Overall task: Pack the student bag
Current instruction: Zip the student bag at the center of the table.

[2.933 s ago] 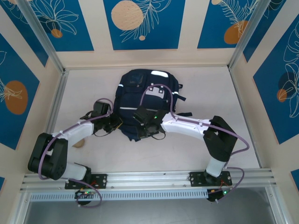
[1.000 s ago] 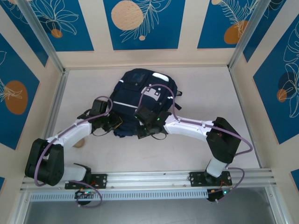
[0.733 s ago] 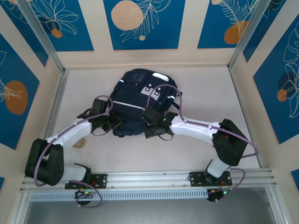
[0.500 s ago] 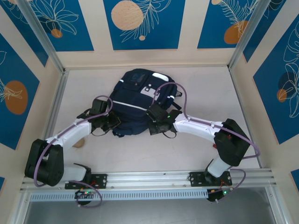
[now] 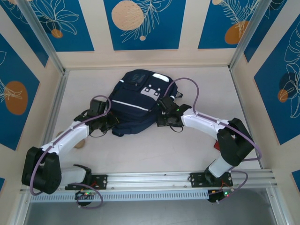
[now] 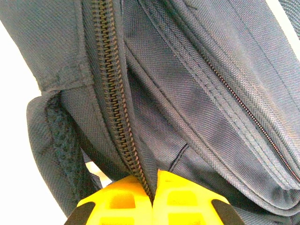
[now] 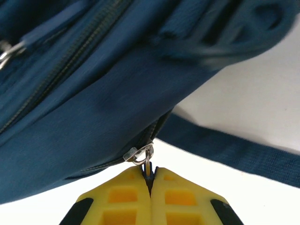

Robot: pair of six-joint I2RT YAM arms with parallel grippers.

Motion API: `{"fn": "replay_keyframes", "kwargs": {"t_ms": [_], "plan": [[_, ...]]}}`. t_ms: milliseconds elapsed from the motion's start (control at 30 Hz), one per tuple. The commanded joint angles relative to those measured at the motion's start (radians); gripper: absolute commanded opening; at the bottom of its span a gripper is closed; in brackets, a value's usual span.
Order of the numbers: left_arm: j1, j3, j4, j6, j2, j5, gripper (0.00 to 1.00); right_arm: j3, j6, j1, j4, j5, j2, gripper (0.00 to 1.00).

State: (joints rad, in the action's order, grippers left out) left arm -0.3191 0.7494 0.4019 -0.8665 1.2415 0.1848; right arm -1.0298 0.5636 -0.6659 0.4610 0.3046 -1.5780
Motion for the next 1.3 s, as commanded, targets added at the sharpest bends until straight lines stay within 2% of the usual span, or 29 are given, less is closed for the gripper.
{"fn": "replay_keyframes", "kwargs": {"t_ms": [0,300,467,533,567,633,733,800,900,1033,1267], "plan": [[0.018,0.034,0.098,0.052,-0.052,-0.083,0.02,0.014,0.001,0.070,-0.011,0.030,0.042,0.00],[0.020,0.019,0.094,0.065,-0.071,-0.011,0.01,-0.015,0.015,0.173,-0.029,0.027,-0.012,0.00],[0.020,0.013,0.073,0.067,-0.066,0.045,0.01,-0.031,0.019,0.196,-0.013,-0.013,-0.032,0.00],[0.021,0.009,0.060,0.068,-0.067,0.069,0.07,-0.029,0.007,0.198,-0.009,-0.048,-0.025,0.00],[0.021,0.009,0.057,0.072,-0.072,0.080,0.15,-0.027,-0.006,0.198,-0.007,-0.080,-0.016,0.02],[0.020,0.014,0.057,0.082,-0.079,0.096,0.34,-0.020,-0.026,0.197,0.002,-0.140,0.004,0.13],[0.020,0.036,0.069,0.115,-0.093,0.112,0.51,0.001,-0.038,0.195,0.022,-0.191,0.055,0.29],[0.017,0.060,0.086,0.158,-0.104,0.111,0.58,0.029,-0.028,0.195,0.033,-0.190,0.106,0.44],[0.003,0.105,0.116,0.237,-0.111,0.094,0.64,0.063,-0.003,0.205,0.052,-0.161,0.193,0.62],[-0.057,0.194,0.166,0.352,-0.080,0.043,0.66,0.096,0.038,0.226,0.061,-0.137,0.292,0.77],[-0.279,0.399,0.253,0.538,0.090,-0.166,0.69,0.157,0.122,0.282,0.024,-0.138,0.412,0.95]]}}
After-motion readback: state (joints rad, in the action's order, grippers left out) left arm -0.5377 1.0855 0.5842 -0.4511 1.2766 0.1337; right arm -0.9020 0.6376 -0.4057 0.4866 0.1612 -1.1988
